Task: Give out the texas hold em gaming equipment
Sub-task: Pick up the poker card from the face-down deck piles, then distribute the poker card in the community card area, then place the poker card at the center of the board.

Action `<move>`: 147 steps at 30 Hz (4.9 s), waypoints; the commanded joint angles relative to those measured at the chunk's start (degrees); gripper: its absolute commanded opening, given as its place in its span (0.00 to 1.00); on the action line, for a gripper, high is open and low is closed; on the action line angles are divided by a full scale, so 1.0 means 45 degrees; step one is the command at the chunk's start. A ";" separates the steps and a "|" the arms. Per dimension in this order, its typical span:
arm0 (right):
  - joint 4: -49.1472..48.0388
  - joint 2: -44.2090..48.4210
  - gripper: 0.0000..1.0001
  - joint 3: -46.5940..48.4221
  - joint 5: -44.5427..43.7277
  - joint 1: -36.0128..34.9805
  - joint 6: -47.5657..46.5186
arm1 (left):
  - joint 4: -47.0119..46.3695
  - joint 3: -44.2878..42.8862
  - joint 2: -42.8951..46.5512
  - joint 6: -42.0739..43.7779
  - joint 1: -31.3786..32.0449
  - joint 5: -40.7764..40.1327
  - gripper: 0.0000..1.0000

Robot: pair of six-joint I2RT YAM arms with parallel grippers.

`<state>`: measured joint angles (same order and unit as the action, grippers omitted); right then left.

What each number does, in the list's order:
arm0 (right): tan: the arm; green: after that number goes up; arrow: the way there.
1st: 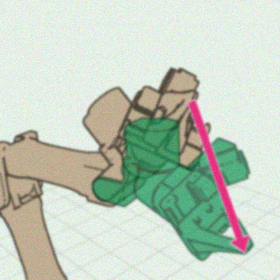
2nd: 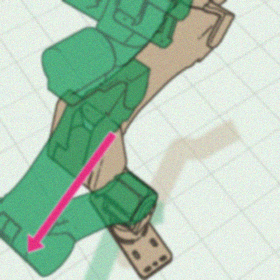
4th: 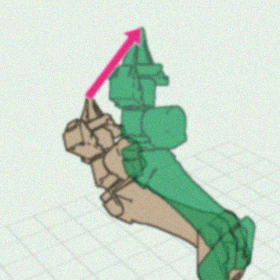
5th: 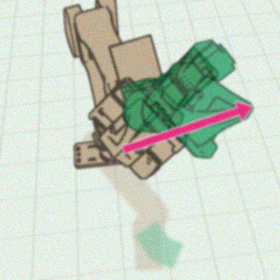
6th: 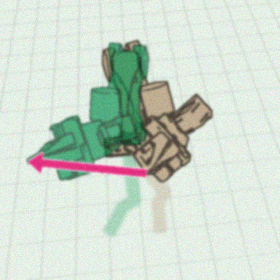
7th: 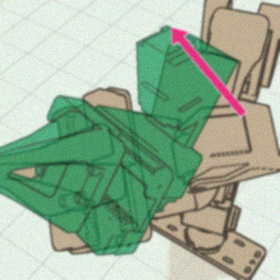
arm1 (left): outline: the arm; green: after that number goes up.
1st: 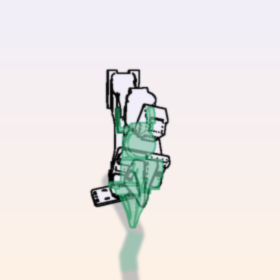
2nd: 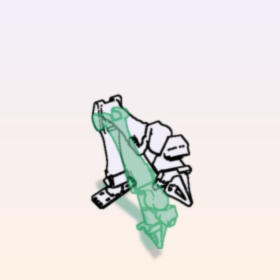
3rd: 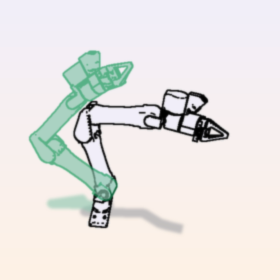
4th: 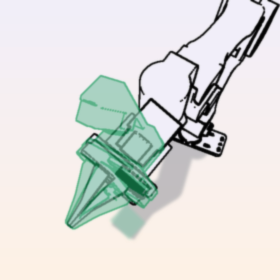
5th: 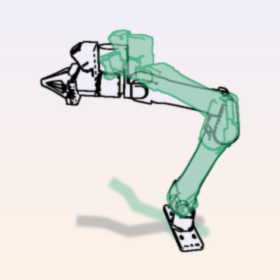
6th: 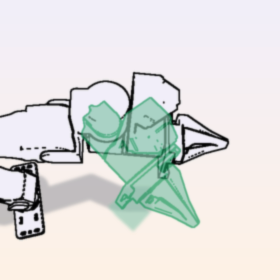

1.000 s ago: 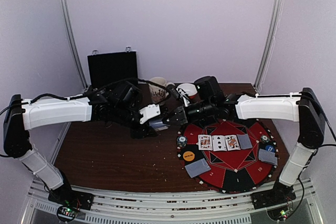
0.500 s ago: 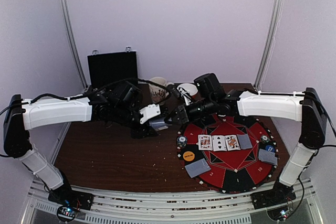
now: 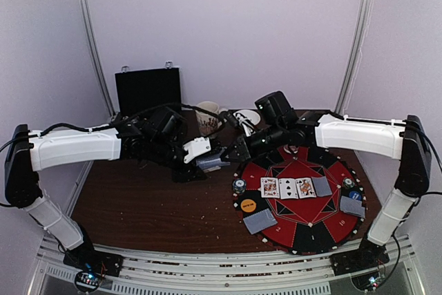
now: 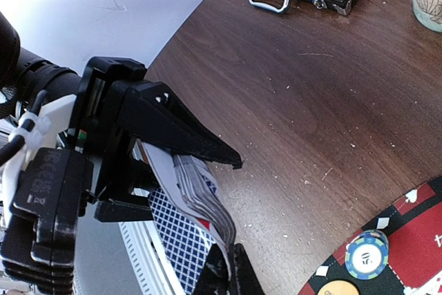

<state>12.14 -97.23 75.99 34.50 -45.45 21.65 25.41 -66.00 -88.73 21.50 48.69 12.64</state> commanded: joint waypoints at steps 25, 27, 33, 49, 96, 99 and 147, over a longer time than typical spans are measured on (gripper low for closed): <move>-0.0283 0.9600 0.00 -0.9593 -0.9468 0.6458 0.7935 | -0.0298 -0.0231 0.0169 0.0087 -0.0004 0.0301 0.44; -0.0449 0.9720 0.00 -1.0191 -0.9422 0.6848 0.7976 | -0.0314 -0.0255 0.0121 0.0084 -0.0015 0.0361 0.43; -0.0569 0.8818 0.00 -1.0606 -0.9063 0.8164 0.7035 | -0.0290 -0.0237 0.0145 0.0105 -0.0015 0.0276 0.44; -0.1413 0.7961 0.00 -1.1987 -0.8969 0.9202 0.7183 | -0.0288 -0.0205 0.0100 0.0106 -0.0006 0.0239 0.44; 0.0546 0.9577 0.44 -1.1587 -0.9352 0.9241 0.7714 | -0.0251 -0.0236 0.0223 0.0115 0.0000 0.0253 0.44; 0.0842 0.9573 0.44 -1.1251 -0.9550 0.9241 0.7403 | -0.0256 -0.0236 0.0248 0.0118 -0.0009 0.0242 0.44; 0.2561 0.7622 0.53 -0.4496 -0.6324 0.8821 -0.0969 | 0.1188 -0.2001 -0.5282 -0.1026 -0.0663 -0.0601 0.87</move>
<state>23.92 -62.59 54.17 4.12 -5.30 18.06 29.91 -75.72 -114.80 15.35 45.82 10.50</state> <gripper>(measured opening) 0.513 0.813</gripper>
